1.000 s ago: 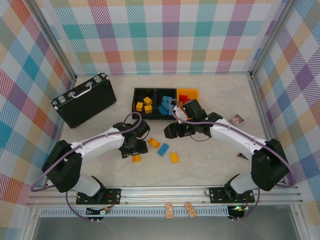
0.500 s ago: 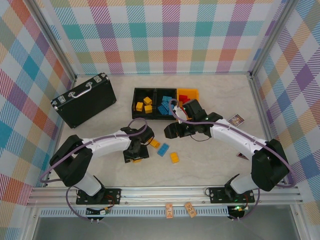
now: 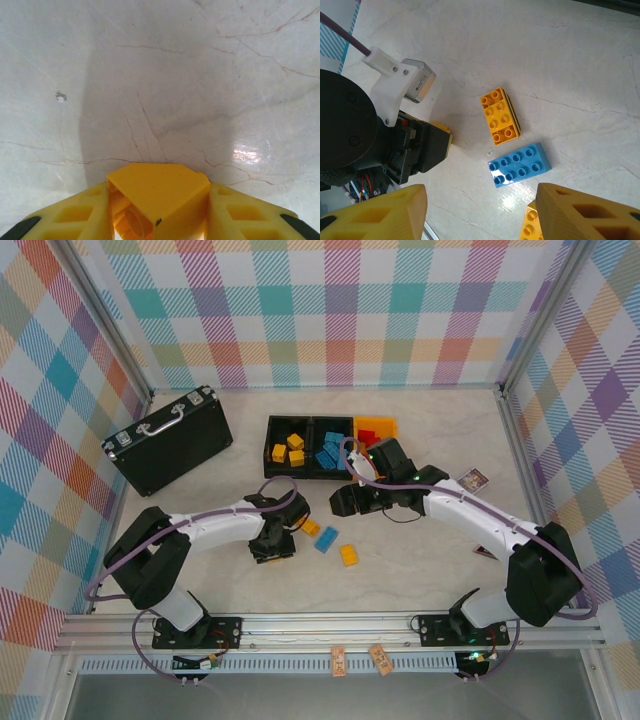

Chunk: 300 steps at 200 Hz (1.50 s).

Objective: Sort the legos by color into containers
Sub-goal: Pick up the lego from the middle-left of the table, then place the lego in the container.

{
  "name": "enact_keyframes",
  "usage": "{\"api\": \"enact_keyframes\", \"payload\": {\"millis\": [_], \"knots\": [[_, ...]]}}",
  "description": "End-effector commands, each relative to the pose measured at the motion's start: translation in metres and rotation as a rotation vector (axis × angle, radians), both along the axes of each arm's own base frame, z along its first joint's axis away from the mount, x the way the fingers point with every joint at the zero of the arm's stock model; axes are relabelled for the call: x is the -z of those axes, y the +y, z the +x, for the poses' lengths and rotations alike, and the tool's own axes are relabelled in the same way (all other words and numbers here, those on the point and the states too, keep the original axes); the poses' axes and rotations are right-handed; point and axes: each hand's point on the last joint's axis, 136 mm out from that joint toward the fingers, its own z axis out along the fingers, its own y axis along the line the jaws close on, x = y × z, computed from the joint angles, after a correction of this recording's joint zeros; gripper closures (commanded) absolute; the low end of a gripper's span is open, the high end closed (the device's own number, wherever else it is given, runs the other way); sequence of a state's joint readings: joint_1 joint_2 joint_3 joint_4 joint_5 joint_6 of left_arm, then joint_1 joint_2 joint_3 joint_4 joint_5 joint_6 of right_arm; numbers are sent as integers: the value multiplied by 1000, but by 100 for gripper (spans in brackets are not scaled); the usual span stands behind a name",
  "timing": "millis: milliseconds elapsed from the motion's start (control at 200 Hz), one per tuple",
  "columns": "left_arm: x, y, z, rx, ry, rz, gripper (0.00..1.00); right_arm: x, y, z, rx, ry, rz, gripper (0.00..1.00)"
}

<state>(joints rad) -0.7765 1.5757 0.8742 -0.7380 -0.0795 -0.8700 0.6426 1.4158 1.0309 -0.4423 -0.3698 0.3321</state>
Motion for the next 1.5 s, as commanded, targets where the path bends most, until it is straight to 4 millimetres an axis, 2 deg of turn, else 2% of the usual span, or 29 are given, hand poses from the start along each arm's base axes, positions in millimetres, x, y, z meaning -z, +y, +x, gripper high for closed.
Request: {"api": "enact_keyframes", "payload": {"millis": [0, 125, 360, 625, 880, 1175, 1360, 1495], "knots": [[-20, 2, 16, 34, -50, 23, 64, -5, -4, -3, 17, -7, 11, 41], [-45, 2, 40, 29, -112, -3, 64, -8, -4, -1, 32, -14, 22, 41], [-90, 2, 97, 39, -223, -31, 65, -17, -3, 4, 58, -26, 53, 41], [-115, 3, 158, 6, -294, -75, 65, -26, -2, 12, 96, -41, 64, 41], [-116, 6, 212, -15, -323, -72, 65, -30, -7, 27, 158, -58, 34, 41], [-103, 8, 276, -30, -338, -7, 64, -24, -13, 26, 194, -46, 23, 41], [-97, 16, 306, -50, -340, 21, 63, -22, -18, 23, 220, -43, 17, 40], [-93, 14, 320, -39, -335, 32, 61, -21, -22, 21, 230, -40, 9, 41]]}}
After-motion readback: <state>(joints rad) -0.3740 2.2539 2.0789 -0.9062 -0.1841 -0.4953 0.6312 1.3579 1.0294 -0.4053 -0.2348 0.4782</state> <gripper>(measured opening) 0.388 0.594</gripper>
